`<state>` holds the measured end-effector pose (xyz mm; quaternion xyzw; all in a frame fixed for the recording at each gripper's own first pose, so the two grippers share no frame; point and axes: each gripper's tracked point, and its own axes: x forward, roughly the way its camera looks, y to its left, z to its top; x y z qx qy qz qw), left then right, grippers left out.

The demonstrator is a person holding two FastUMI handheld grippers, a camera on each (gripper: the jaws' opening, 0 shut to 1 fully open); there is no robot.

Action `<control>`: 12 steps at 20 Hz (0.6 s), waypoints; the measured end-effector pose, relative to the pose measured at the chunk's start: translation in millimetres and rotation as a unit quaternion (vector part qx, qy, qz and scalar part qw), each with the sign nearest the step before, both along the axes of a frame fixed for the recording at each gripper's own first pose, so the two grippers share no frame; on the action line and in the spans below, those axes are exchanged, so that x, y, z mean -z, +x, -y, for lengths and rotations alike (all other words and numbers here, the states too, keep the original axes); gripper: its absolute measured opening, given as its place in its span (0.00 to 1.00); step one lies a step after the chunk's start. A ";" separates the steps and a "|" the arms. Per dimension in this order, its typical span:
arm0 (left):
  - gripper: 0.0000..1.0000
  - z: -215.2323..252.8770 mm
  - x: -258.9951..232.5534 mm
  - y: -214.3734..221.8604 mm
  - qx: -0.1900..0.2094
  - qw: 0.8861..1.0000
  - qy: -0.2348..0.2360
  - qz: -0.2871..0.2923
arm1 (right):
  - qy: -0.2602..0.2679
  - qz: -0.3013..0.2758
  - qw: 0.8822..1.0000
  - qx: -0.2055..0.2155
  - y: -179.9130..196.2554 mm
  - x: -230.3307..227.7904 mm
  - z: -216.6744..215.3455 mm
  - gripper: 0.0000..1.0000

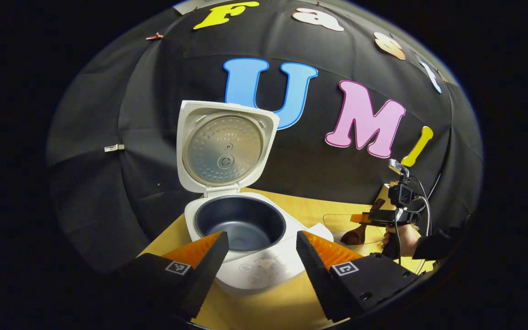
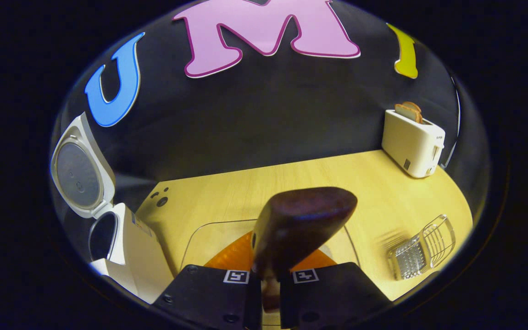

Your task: Close the left gripper, press the button to open the rice cooker; take a wooden spoon from the chopstick holder with the right hand, scoop a spoonful of rice and pour it into the rice cooker, then put the wooden spoon back into the chopstick holder.

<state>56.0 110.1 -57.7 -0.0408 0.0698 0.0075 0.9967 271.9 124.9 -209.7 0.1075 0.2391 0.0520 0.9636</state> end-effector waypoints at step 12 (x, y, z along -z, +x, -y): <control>0.92 -24.7 1.5 -5.1 -0.032 0.999 -0.015 -0.007 | 0.134 -0.064 0.988 0.034 -7.8 4.2 -31.4 0.19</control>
